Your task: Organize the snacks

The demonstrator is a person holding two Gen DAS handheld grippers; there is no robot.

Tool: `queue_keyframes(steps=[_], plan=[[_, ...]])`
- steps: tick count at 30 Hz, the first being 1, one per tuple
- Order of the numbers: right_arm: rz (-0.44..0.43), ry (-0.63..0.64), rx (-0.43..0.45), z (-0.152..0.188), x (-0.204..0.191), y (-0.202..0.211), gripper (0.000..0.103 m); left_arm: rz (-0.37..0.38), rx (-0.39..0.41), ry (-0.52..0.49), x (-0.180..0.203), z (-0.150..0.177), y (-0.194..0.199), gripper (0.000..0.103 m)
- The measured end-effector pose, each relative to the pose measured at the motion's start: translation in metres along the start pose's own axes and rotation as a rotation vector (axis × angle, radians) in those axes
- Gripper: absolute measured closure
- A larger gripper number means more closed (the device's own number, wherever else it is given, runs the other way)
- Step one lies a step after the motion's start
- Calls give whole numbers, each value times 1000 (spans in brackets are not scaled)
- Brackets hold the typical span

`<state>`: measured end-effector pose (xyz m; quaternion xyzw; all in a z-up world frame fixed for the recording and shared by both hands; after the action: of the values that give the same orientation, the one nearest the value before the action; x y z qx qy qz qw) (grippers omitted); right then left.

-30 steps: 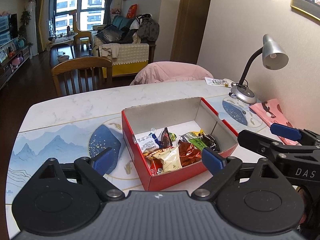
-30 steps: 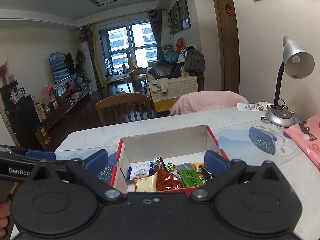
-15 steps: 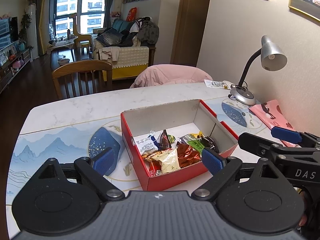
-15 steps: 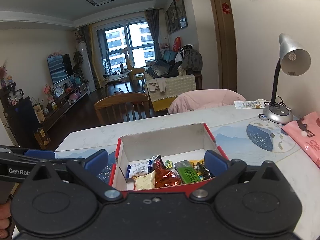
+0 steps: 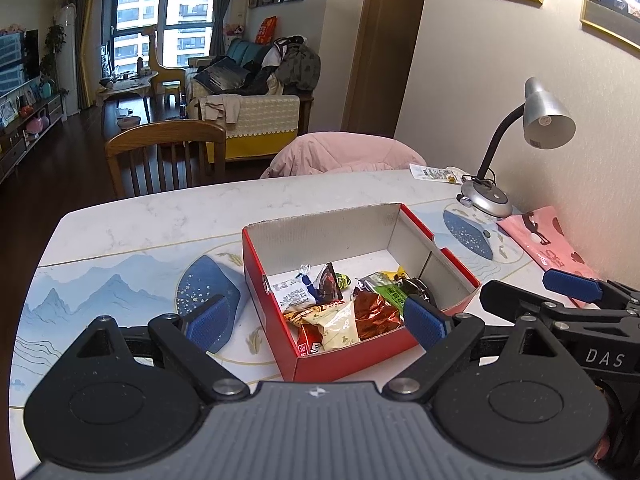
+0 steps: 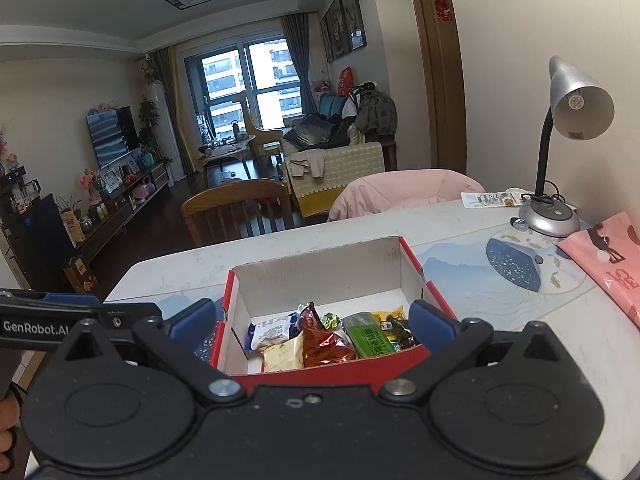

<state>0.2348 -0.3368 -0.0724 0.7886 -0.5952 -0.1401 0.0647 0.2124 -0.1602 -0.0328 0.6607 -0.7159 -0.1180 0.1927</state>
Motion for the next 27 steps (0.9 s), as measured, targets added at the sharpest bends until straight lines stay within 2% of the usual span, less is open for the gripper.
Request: queue_keyframes(steps=[10, 27], plan=[[7, -3, 8, -5, 2, 0, 0, 19, 21, 7, 3, -4, 2, 8], [17, -15, -3, -4, 2, 1, 0, 46, 10, 13, 7, -2, -1, 8]])
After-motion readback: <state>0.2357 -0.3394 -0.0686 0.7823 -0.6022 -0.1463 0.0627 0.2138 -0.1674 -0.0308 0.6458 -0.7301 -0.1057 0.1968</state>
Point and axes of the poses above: each gripper's, at about its wrist camera, not at the fingertips, and y roughly against the way its jaws point, x to its right, z to its underside, the point moved 10 cm from there along -y, roughly the way its jaws point, and after that the axes turned 13 degrees about x, right-handed, at the moved point
